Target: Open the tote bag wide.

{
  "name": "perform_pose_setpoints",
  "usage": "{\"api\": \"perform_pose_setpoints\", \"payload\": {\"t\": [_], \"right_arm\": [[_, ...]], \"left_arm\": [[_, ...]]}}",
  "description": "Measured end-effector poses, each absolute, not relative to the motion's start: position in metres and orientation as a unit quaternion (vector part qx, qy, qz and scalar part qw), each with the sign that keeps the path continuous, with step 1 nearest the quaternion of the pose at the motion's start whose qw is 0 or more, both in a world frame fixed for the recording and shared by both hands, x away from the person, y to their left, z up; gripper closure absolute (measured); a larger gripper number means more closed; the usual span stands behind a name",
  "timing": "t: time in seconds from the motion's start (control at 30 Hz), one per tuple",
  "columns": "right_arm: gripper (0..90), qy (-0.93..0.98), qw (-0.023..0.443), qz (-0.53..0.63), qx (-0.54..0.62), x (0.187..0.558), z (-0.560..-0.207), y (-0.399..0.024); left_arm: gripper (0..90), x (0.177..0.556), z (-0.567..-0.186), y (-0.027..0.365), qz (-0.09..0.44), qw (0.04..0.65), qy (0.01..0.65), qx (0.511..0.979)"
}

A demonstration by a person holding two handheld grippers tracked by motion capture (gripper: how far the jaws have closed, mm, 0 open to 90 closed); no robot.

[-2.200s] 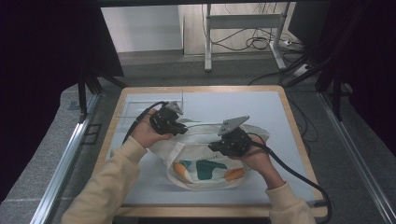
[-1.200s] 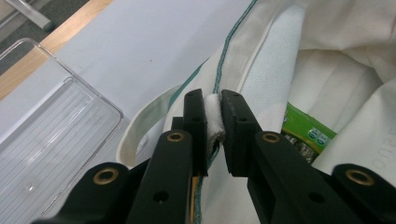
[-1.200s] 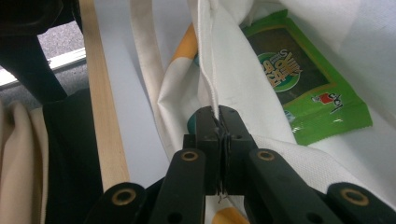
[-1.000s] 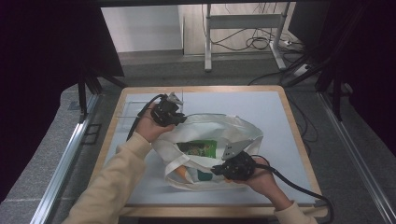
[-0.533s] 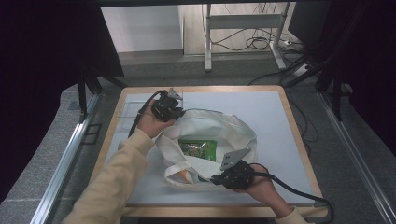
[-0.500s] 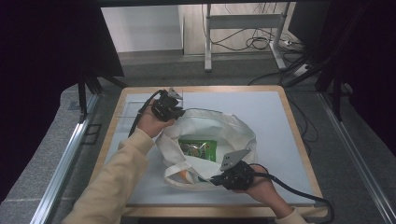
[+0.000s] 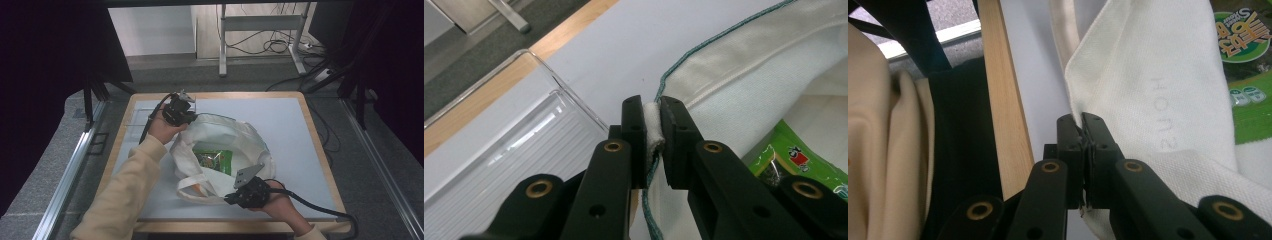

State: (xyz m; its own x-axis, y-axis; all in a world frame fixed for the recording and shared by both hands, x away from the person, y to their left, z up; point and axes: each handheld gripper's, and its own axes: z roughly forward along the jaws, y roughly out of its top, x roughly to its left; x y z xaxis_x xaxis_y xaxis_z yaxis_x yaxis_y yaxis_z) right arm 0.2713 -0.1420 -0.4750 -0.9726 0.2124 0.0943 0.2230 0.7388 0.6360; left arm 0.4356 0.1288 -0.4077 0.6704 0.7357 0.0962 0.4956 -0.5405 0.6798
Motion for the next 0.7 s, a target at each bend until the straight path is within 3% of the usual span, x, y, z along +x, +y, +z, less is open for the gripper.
{"api": "perform_pose_setpoints", "payload": {"t": [0.47, 0.63, 0.7], "right_arm": [[84.9, -0.93, 0.002, -0.346, -0.122, 0.274, -0.474, -0.145], [76.2, -0.929, -0.01, -0.35, -0.123, 0.273, -0.47, -0.145], [70.2, -0.928, -0.02, -0.351, -0.125, 0.273, -0.468, -0.146]], "left_arm": [[80.4, 0.424, -0.41, 0.136, 0.169, 0.339, 0.346, 0.858], [72.0, 0.415, -0.408, 0.141, 0.166, 0.352, 0.335, 0.858], [63.7, 0.411, -0.405, 0.145, 0.16, 0.358, 0.332, 0.858]]}}
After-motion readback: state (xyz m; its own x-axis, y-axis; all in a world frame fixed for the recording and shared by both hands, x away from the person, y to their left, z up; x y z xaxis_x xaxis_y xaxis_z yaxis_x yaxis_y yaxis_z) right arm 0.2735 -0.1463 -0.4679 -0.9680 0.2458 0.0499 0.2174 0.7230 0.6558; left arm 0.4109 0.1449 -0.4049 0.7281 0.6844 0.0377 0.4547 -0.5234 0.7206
